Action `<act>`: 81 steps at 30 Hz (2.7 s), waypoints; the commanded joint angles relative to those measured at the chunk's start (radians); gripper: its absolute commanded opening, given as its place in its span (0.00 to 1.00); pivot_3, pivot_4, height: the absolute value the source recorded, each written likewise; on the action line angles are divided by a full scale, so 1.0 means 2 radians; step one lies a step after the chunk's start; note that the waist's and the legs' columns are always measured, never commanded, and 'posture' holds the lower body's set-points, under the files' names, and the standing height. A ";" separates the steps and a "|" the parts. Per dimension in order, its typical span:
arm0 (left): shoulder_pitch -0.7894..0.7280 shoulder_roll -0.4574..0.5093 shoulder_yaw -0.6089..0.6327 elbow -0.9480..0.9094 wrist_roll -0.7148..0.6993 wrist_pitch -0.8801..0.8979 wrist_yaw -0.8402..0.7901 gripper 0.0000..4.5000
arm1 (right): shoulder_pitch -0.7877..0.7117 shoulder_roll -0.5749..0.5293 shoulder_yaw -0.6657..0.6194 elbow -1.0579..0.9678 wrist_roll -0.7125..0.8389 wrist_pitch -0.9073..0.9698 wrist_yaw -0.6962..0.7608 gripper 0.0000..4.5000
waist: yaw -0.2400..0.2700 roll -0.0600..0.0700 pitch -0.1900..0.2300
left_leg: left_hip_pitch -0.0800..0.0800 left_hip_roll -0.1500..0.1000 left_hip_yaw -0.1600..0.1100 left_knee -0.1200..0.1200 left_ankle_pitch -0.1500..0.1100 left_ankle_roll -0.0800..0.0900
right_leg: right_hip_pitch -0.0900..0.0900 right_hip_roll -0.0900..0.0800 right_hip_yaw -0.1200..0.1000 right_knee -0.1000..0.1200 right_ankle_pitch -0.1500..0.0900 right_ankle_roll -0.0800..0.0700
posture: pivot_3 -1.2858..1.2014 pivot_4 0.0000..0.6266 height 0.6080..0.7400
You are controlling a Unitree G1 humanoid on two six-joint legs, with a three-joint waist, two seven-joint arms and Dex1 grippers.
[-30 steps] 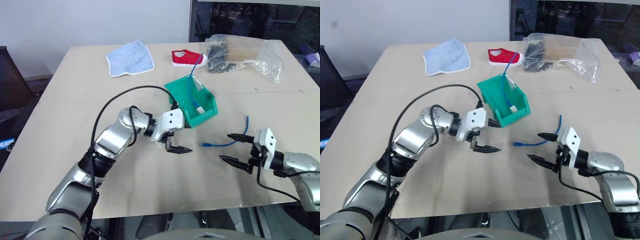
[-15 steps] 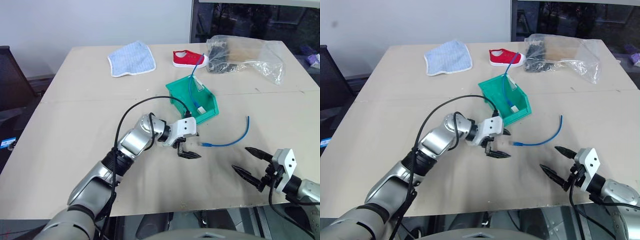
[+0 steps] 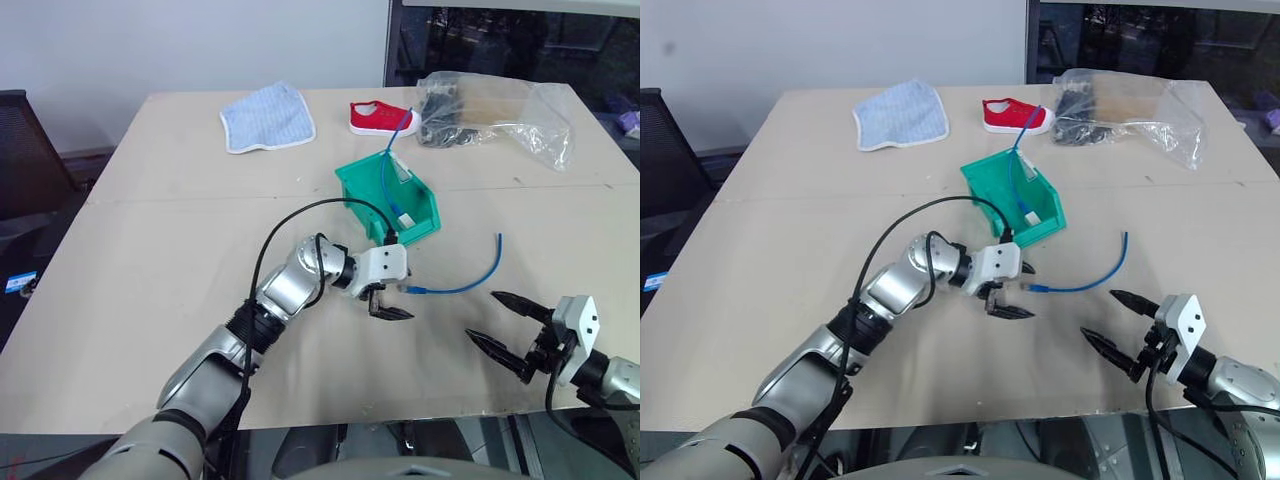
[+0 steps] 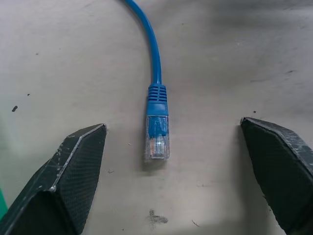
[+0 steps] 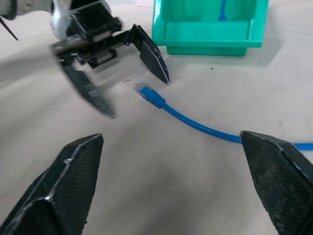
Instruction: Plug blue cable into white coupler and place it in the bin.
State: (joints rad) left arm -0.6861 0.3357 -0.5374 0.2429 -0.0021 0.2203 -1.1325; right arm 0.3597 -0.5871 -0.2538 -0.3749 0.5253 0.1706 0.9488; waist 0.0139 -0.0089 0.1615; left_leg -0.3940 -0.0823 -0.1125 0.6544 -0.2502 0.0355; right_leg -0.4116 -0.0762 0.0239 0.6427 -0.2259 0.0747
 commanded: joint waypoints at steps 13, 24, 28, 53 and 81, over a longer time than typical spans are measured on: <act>0.002 -0.012 0.021 0.014 -0.007 -0.008 -0.015 0.02 | 0.008 -0.017 -0.008 -0.037 0.049 0.020 0.012 1.00 | 0.000 0.000 0.000 | 0.000 0.000 0.000 0.000 0.000 0.000 | 0.000 0.000 0.000 0.000 0.000 0.000 | 0.52 0.24 1.00; -0.025 -0.075 0.167 -0.092 -0.251 0.332 -0.007 0.02 | -0.032 0.043 0.013 -0.106 0.247 0.185 -0.117 1.00 | -0.002 0.000 0.000 | 0.000 0.000 -0.001 0.000 0.000 0.000 | 0.000 0.000 -0.001 0.000 0.000 0.000 | 0.52 0.24 1.00; -0.025 -0.075 0.188 -0.113 -0.298 0.387 0.001 0.02 | -0.083 0.078 0.014 -0.104 0.302 0.198 -0.166 1.00 | -0.002 0.000 0.000 | 0.000 0.000 -0.001 0.000 0.001 -0.002 | 0.000 0.000 -0.001 0.001 0.000 0.000 | 0.52 0.24 1.00; -0.014 -0.059 0.196 -0.142 -0.368 0.376 0.008 0.50 | -0.130 0.078 0.017 -0.098 0.385 0.230 -0.202 0.00 | -0.002 0.000 0.000 | 0.000 0.000 -0.001 0.000 0.001 -0.002 | 0.000 0.000 0.000 0.000 0.000 0.000 | 0.52 0.24 1.00; 0.448 0.033 0.242 -0.442 -0.085 0.089 0.347 0.99 | -0.188 0.065 0.041 0.007 0.188 0.156 -0.110 0.00 | 0.002 0.001 -0.001 | 0.001 0.000 0.002 -0.001 0.000 0.001 | 0.000 -0.002 0.002 0.000 0.000 0.000 | 0.52 0.24 1.00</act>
State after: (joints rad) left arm 0.2232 0.3930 -0.0522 -0.6374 -0.2064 0.4502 -0.4553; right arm -0.0047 -0.4506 -0.1648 -0.3405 0.8993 0.4890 0.7158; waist 0.0184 -0.0077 0.1598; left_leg -0.3914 -0.0817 -0.1090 0.6524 -0.2509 0.0365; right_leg -0.4113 -0.0808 0.0273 0.6419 -0.2259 0.0740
